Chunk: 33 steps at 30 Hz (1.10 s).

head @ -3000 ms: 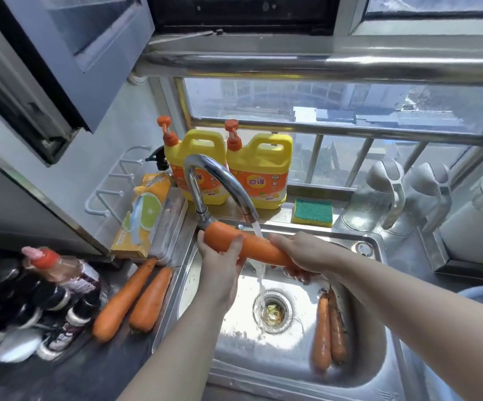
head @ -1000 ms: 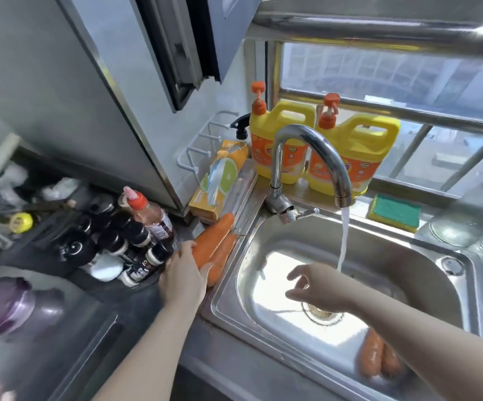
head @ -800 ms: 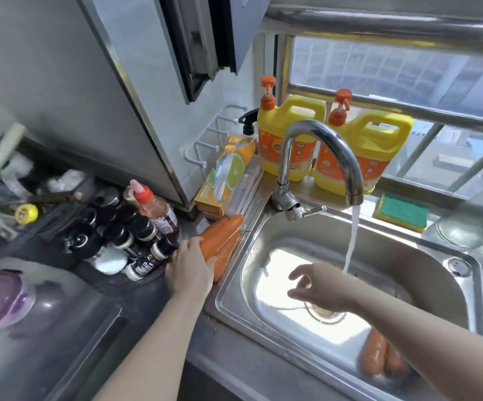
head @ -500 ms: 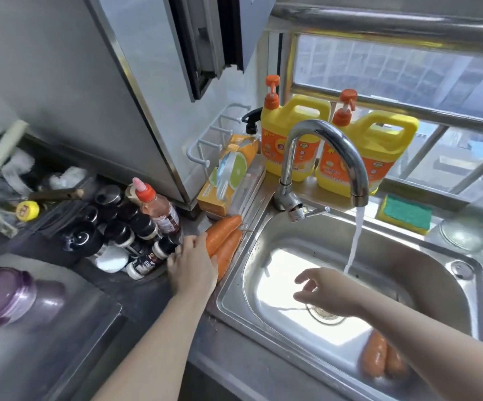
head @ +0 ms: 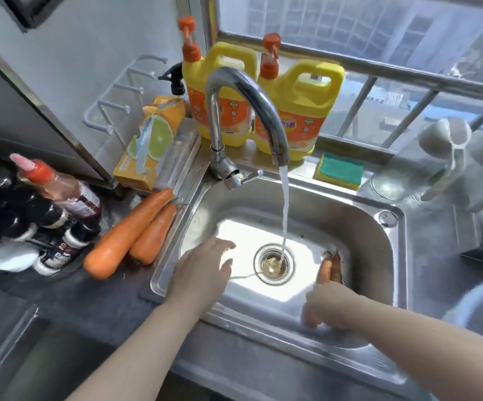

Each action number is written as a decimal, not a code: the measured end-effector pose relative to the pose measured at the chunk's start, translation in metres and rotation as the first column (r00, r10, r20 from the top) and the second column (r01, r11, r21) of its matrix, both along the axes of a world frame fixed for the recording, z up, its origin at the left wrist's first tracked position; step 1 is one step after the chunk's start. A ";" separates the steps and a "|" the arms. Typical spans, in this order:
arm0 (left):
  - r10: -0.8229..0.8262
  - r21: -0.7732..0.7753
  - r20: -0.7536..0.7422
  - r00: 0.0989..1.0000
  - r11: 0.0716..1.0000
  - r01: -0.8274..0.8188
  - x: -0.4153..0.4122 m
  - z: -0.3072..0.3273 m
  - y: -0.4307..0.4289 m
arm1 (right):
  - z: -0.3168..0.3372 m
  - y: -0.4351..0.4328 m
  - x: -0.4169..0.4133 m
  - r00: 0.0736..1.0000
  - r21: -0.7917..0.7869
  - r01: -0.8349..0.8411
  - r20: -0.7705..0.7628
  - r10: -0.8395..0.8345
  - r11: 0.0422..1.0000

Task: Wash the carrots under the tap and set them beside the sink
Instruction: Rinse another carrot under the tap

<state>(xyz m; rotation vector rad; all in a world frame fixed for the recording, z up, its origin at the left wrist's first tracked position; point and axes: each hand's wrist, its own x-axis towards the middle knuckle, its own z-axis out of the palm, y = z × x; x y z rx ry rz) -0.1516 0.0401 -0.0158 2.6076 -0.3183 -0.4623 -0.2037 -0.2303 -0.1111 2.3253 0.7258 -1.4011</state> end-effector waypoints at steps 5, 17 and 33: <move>-0.080 0.033 -0.177 0.981 0.996 0.088 -0.008 -0.020 -0.021 | -0.044 -0.021 -0.010 0.936 0.180 -0.343 0.142 0.321 0.922; -0.009 -0.008 -0.219 0.976 1.000 0.008 -0.002 -0.023 -0.032 | -0.086 -0.027 -0.004 0.881 0.248 -0.472 0.164 0.443 0.846; 0.010 -0.118 -0.248 0.969 0.992 -0.041 0.005 0.003 -0.039 | 0.028 0.007 0.043 0.779 0.629 0.459 0.056 -0.625 0.628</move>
